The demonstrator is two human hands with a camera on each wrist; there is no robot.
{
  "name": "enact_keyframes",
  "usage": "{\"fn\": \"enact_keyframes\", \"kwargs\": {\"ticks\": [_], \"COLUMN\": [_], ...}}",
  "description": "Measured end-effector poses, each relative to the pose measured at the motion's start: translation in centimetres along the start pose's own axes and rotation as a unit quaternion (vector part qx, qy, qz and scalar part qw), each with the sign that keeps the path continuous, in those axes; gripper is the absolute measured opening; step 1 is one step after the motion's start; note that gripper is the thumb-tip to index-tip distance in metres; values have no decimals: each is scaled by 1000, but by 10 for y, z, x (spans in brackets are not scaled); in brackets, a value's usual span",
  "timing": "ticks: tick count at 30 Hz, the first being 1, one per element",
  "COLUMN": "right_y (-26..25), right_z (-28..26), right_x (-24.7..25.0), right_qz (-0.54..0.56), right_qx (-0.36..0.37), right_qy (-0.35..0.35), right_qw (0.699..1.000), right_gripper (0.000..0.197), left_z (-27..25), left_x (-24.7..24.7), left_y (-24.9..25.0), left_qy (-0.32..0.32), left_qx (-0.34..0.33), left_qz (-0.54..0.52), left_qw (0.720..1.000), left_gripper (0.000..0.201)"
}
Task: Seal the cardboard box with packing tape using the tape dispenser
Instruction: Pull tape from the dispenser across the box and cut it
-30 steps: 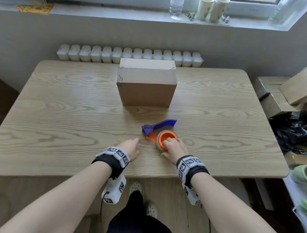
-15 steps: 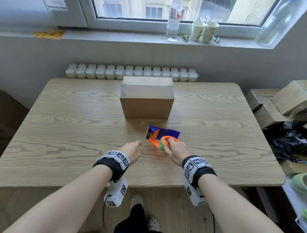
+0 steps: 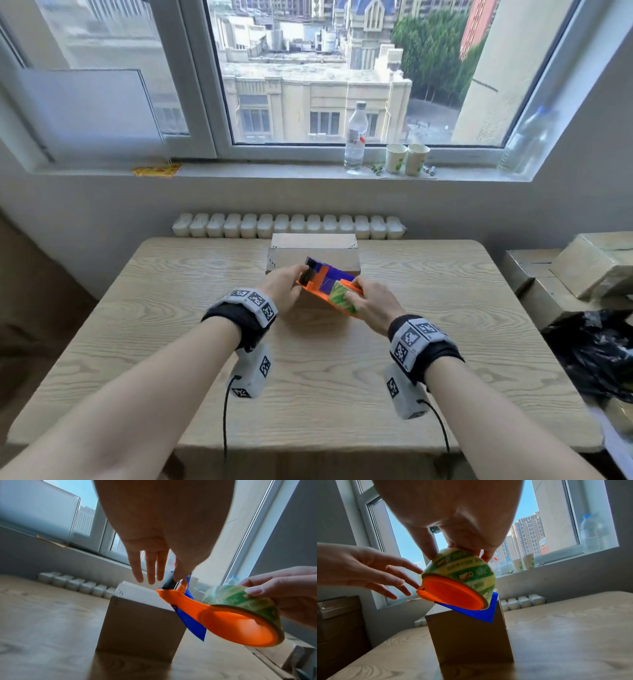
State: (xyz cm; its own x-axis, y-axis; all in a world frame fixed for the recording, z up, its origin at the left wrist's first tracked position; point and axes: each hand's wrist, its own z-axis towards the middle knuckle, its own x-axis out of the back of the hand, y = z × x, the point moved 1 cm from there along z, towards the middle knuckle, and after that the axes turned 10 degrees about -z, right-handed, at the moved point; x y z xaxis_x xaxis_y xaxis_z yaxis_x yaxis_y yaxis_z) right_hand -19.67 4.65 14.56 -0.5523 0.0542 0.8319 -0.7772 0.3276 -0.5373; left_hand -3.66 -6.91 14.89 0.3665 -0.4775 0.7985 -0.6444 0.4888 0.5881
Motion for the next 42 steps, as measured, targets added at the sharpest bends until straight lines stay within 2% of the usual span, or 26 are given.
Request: {"fn": "enact_keyframes", "kwargs": {"ticks": [4,7,14,18,23,29,36,40,42], "right_y": [-20,-32,-52,-54,-52,-41,-32,-27,-24], "right_z": [18,36,74,93,115,144,171,180,183], "right_x": [22,34,49,53,57,71,86,89,89], "right_qz": [-27,-67,-125,-157,-188,-191,-164,-143,-127], "right_qx": [9,25,44,48,47,5,6,5,7], "right_qy": [22,28,42,54,49,29,16,-2,-6], "right_qw": [999,997,990,985,980,981,986,990,992], "right_gripper": [17,10,10,14,16,25,21,19,11], "left_z": [21,43,86,103,125,142,161,171,177], "left_x": [34,53,76,84,89,93,107,106,107], "left_y": [8,7,-2,-6,-8,2,-3,-12,-19], "left_qy": [40,31,7,-9,-9,-47,-54,-69,-53], "left_qx": [-61,-84,-89,-100,-111,-115,-78,-29,11], "left_qz": [1,12,80,69,62,59,-6,-115,-127], "left_qw": [997,996,993,993,992,991,995,991,990], "left_gripper": [48,44,27,15,15,13,32,70,55]}}
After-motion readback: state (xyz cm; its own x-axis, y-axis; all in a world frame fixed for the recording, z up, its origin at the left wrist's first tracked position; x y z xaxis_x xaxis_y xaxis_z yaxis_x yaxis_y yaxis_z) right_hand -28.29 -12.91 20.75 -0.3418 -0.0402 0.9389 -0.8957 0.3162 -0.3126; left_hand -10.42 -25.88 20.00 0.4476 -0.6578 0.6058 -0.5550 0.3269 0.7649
